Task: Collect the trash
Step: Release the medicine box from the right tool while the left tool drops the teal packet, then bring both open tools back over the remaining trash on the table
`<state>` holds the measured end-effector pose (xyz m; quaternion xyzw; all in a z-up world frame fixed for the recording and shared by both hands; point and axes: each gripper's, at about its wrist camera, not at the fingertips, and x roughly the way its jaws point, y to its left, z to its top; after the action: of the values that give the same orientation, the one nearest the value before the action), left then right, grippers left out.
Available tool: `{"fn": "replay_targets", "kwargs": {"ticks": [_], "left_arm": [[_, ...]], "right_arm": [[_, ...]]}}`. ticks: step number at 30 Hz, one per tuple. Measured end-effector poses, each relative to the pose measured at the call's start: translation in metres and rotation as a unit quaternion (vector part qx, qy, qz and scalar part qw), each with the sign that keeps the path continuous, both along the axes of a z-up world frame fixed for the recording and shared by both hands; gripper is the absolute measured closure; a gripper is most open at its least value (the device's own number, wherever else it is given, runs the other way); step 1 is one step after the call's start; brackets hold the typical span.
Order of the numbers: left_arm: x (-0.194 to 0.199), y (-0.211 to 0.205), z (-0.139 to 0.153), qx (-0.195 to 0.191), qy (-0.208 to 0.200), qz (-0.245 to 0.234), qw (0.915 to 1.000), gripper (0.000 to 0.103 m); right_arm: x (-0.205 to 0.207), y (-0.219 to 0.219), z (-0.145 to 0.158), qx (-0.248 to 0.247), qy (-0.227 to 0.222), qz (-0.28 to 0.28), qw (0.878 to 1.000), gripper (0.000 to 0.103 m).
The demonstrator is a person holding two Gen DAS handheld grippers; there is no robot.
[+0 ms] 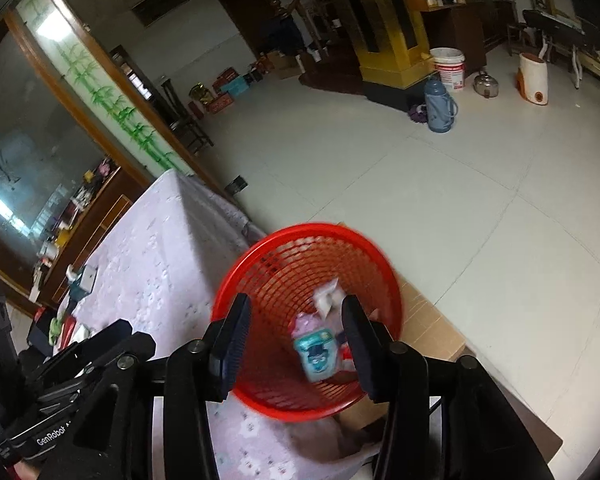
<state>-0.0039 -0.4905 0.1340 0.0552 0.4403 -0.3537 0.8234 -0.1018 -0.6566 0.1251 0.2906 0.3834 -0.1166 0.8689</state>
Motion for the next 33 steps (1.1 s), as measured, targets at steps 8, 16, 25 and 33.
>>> {"fn": "replay_targets", "kwargs": {"ticks": [8, 16, 25, 33], "left_arm": [[-0.013, 0.059, -0.002, 0.002, 0.003, 0.04, 0.9992, 0.037], [-0.02, 0.134, -0.001, -0.002, 0.004, 0.095, 0.9955, 0.037], [-0.031, 0.244, -0.002, -0.021, 0.01, 0.19, 0.9815, 0.037], [-0.044, 0.36, -0.017, -0.022, 0.021, 0.282, 0.959, 0.036]], "right_arm": [[0.014, 0.06, 0.0, 0.001, 0.011, 0.067, 0.998, 0.052], [0.039, 0.123, -0.008, 0.01, 0.029, 0.129, 0.991, 0.052], [0.054, 0.197, -0.009, 0.001, 0.04, 0.205, 0.978, 0.052], [0.055, 0.258, -0.015, -0.005, 0.055, 0.27, 0.961, 0.052]]}}
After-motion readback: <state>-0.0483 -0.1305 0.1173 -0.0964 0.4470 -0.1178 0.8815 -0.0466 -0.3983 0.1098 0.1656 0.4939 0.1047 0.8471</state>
